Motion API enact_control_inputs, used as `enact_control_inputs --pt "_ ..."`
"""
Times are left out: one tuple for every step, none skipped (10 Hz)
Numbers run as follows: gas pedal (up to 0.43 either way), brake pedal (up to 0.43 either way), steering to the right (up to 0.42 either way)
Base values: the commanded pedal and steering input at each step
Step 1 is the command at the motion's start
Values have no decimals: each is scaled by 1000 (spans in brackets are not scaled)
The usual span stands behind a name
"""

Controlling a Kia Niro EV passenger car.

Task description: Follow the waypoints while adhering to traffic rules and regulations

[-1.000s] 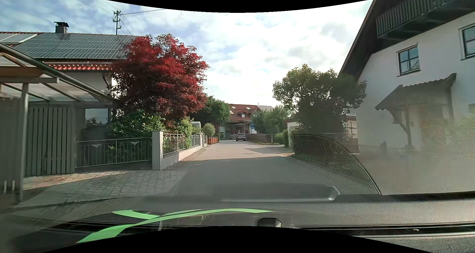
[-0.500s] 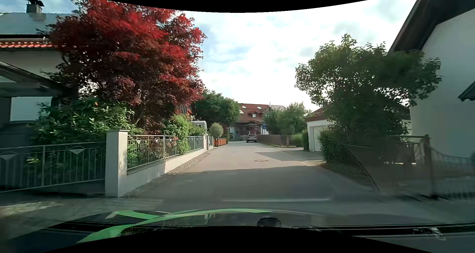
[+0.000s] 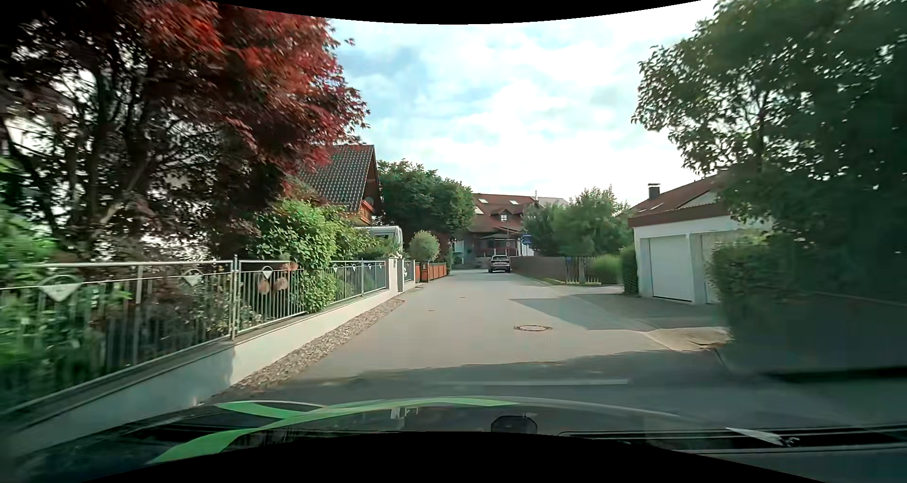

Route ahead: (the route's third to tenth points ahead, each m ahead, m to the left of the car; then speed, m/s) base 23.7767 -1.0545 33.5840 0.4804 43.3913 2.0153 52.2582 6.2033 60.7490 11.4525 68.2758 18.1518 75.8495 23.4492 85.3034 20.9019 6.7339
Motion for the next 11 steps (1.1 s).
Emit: enact_control_inputs --pt "138 0 -46" --pt "138 0 -43" --pt "138 0 -41" --pt "138 0 -37" --pt "138 0 -31" --pt "138 0 -24" --pt "138 0 -16" --pt "130 0 -9" --pt "98 0 -5" --pt "59 0 -4" --pt "47 0 -4"
